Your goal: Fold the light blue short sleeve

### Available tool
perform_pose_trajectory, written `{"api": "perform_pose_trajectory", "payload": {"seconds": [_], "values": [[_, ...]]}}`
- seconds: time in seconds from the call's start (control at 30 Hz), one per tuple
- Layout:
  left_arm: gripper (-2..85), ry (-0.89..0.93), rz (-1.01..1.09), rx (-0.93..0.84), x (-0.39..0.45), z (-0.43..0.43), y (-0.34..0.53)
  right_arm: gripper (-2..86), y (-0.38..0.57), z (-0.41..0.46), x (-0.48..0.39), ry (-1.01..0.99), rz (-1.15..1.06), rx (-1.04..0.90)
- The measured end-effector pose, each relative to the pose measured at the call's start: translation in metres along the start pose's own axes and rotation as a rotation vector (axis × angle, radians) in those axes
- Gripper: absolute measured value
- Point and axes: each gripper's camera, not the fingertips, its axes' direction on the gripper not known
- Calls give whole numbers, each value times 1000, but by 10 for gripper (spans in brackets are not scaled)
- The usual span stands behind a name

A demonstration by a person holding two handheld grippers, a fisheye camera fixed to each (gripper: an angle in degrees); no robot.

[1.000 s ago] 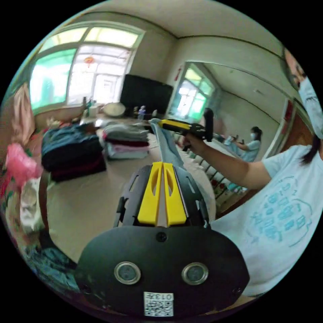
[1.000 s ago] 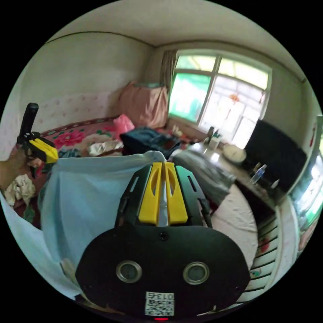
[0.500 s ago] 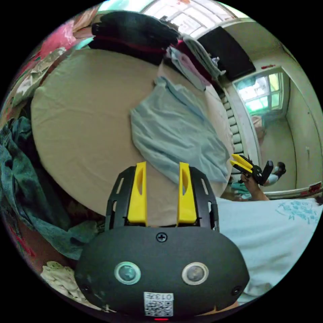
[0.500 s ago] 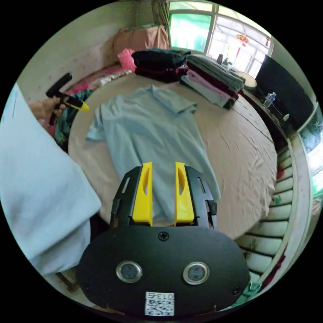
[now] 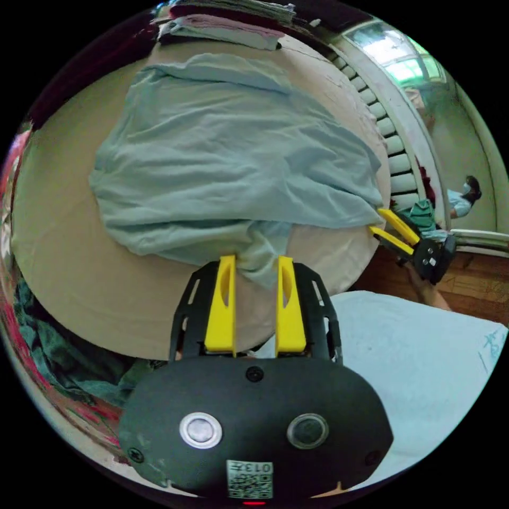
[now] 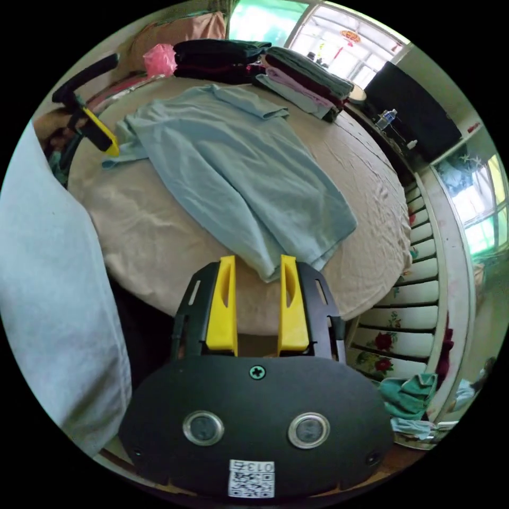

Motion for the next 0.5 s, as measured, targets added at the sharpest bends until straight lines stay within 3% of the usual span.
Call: {"api": "perform_pose_trajectory", "payload": {"seconds": [0.07,0.17,0.3,0.5], "values": [[20,-51,38,-18,0,1,-6,44,-5,9,12,-35,70,-7],[7,127,51,2,-18,-10,-11,20,-14,2,34,-26,173,11],[1,316,83,261,-53,-81,-6,13,-28,-33,76,-73,300,171],[0,281,324,563,-78,-208,18,10,-59,-88,150,-175,379,399]]}}
